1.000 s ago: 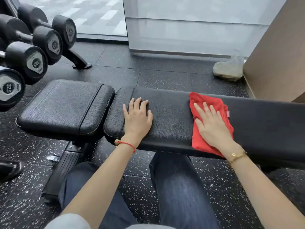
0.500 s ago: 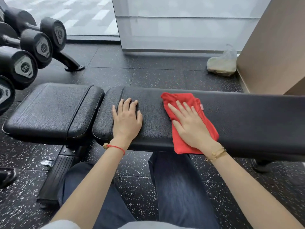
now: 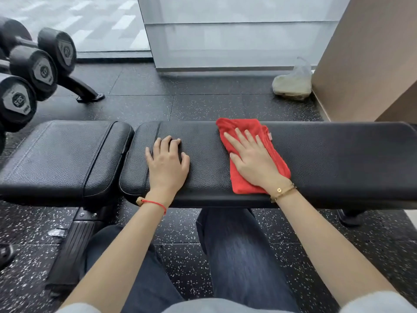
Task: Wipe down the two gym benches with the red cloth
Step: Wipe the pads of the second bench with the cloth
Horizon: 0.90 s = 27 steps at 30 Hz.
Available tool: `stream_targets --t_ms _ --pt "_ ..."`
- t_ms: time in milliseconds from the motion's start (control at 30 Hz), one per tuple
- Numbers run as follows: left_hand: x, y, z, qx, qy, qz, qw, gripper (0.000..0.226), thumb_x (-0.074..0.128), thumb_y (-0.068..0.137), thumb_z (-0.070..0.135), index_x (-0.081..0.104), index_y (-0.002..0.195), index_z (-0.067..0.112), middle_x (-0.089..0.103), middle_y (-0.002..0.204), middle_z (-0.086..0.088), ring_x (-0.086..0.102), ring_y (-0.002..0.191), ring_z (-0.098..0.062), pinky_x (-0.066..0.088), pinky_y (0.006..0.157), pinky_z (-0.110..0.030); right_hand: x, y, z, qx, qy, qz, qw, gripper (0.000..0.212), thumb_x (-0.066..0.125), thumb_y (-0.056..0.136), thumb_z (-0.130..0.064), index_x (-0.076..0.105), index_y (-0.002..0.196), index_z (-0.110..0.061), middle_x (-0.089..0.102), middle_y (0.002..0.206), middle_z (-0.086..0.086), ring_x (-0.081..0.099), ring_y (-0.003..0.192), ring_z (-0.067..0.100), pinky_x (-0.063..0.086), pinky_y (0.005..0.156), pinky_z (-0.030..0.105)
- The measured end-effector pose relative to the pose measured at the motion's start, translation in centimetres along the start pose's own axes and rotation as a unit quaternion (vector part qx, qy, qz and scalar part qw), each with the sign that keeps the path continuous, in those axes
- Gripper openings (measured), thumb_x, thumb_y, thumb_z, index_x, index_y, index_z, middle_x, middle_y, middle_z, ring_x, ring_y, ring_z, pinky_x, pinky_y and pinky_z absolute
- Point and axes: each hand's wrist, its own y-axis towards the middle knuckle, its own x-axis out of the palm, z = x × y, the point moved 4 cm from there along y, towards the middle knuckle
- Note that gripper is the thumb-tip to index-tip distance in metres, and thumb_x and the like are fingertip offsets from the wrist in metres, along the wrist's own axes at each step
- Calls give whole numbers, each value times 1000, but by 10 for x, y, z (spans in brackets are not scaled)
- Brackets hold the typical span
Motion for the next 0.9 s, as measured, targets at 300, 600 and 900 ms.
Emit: stream_targets --t_ms 300,600,900 --pt "8 -1 66 36 -54 -13 998 44 47 92 23 52 136 16 46 146 -5 34 140 -25 17 119 -55 -22 -57 88 90 8 36 995 55 39 100 -33 22 152 -38 17 162 -2 12 150 23 2 122 40" --pt "31 -6 148 105 -66 -54 991 46 41 96 26 46 141 20 41 151 -2 29 143 -23 16 119 -54 -31 1 118 141 -10 15 990 55 34 101 -33 17 154 -35 11 164 1 8 151 24 1 122 44" --pt "50 -5 171 114 -39 -58 991 45 41 93 30 48 136 22 43 147 -2 31 139 -27 17 116 -58 -36 -79 134 77 25 37 996 56 41 100 -33 22 151 -42 19 161 -7 12 150 17 2 122 35"
